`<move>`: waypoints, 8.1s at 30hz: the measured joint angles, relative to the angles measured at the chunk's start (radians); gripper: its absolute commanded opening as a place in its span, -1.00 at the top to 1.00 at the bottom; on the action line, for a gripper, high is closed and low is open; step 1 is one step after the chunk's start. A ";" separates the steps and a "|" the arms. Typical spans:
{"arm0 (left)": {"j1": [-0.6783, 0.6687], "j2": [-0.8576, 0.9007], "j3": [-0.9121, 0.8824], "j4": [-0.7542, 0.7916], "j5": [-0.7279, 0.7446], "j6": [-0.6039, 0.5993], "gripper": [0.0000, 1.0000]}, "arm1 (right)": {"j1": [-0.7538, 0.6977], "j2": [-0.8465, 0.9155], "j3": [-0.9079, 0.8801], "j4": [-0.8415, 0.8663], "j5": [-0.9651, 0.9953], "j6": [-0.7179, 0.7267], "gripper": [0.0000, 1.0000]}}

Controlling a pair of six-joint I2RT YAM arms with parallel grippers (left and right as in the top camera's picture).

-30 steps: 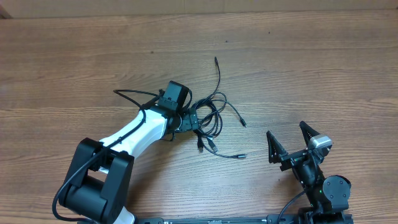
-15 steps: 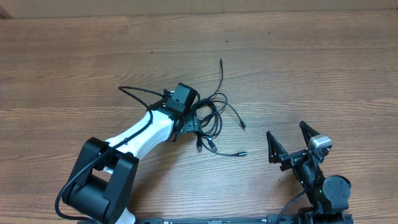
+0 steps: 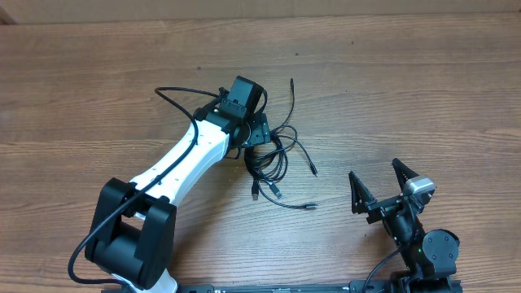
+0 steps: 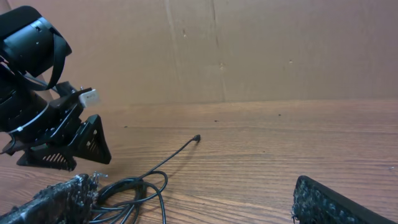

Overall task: Untangle cables
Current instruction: 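Close the left gripper on the cable loops and pull them left, then lift the gripped cable bundle upward with the left gripper, then move the right gripper to the hanging cables below the left gripper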

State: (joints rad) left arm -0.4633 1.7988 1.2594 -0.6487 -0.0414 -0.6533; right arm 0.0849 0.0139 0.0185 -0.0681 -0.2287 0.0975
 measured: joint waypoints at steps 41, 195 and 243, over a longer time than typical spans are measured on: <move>-0.085 0.147 0.000 -0.107 -0.052 -0.423 0.34 | 0.000 0.000 0.000 0.000 0.000 0.000 -1.00; -0.085 0.075 0.488 -0.526 0.568 1.049 0.91 | 0.000 1.049 0.742 -0.423 -0.553 -0.301 0.18; -0.102 0.075 0.488 -0.427 0.383 0.485 0.91 | 0.010 1.049 0.742 -0.473 -0.206 -0.013 0.92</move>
State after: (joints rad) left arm -0.5655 1.8736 1.7477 -1.0756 0.3420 -0.1680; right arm 0.0944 1.0634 0.7609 -0.5415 -0.4347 0.0841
